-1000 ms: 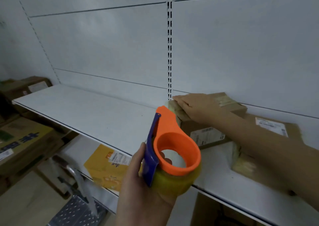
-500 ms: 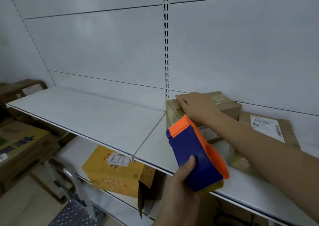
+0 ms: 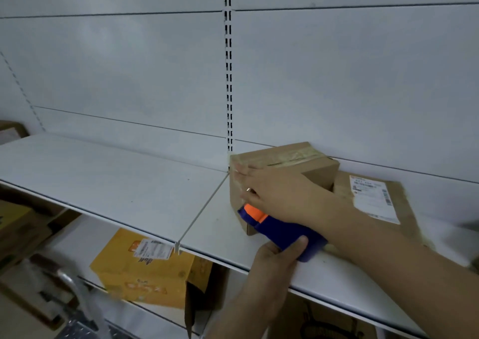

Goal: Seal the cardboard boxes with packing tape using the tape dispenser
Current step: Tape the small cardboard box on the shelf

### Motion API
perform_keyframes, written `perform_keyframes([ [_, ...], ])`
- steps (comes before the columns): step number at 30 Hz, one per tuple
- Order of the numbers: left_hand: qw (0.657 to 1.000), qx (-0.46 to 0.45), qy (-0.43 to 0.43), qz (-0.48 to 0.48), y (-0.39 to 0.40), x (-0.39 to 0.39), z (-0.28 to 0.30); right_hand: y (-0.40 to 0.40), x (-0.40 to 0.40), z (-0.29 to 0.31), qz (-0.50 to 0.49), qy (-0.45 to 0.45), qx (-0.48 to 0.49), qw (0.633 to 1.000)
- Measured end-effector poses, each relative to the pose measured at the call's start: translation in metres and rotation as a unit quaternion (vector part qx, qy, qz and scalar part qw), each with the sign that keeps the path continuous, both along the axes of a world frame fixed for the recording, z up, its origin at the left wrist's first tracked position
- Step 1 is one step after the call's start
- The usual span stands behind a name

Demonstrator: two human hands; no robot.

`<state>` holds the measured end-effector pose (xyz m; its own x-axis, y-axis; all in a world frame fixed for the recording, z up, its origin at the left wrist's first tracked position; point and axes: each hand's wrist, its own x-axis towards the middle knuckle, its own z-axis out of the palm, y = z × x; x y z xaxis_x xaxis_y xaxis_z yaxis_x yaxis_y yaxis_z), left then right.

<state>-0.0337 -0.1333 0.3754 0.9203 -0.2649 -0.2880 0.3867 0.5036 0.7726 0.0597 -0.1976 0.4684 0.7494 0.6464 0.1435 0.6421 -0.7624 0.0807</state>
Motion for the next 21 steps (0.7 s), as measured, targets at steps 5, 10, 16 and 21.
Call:
perform_keyframes([
  [5, 0.966, 0.251, -0.052, 0.036, 0.08, 0.009, 0.014, -0.004, -0.003, -0.005, 0.017, 0.029, 0.041, 0.999],
  [10, 0.713, 0.519, -0.414, 0.224, 0.134, 0.073, 0.058, -0.003, -0.016, -0.004, -0.005, 0.071, 0.16, 0.985],
  [16, 0.83, 0.445, -0.335, 0.02, 0.101, 0.144, 0.056, -0.019, -0.051, -0.051, -0.117, -0.174, 0.18, 0.961],
  [21, 0.87, 0.377, -0.301, 0.098, 0.084, 0.148, 0.045, -0.037, -0.089, -0.092, -0.224, -0.141, 0.191, 0.945],
])
